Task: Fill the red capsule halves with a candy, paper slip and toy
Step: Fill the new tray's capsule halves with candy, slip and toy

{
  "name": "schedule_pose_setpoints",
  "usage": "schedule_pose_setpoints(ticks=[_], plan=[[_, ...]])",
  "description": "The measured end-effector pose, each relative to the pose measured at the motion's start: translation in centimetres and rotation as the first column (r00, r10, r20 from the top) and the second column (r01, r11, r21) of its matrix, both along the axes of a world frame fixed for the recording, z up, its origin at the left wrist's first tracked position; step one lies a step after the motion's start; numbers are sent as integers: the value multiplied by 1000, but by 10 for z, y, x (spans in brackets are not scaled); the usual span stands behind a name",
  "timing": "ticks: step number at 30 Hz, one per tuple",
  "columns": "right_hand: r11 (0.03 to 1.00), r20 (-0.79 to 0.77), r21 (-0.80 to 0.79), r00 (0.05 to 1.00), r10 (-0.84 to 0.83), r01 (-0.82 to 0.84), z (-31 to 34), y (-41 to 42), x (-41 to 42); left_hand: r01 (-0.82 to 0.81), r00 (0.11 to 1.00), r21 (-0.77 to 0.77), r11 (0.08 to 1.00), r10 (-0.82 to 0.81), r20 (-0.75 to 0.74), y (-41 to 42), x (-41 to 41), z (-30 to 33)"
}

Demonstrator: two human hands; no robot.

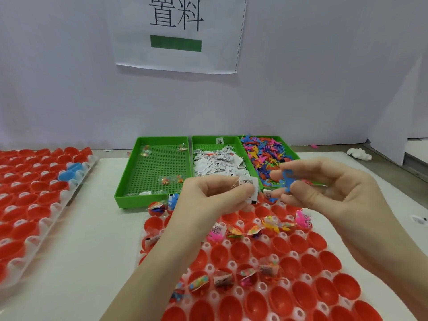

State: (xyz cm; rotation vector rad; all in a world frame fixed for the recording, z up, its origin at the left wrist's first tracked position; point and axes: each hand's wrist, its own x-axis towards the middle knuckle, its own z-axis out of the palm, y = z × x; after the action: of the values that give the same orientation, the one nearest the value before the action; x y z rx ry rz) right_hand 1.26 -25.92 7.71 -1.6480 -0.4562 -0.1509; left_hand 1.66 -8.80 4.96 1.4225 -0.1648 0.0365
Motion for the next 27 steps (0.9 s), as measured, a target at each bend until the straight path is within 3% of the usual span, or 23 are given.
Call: schedule_pose_setpoints(ticks=[8,14,21,27], plan=[[989,-5,-137,999,46,-46,6,2,-4,53,998,-34,998,-54,-29,-3,-3,3],[979,80,-204,997,14,3,4,5,-3,257,965,57,965,-254,-61,1,-4,3],[967,194,-246,981,-9,58,5,4,-6,419,894,-89,904,-428,-135,4,-4,4],[954,277,-289,961,4,80,4,1,-8,460,874,-78,885,-466,-139,4,-7,5]])
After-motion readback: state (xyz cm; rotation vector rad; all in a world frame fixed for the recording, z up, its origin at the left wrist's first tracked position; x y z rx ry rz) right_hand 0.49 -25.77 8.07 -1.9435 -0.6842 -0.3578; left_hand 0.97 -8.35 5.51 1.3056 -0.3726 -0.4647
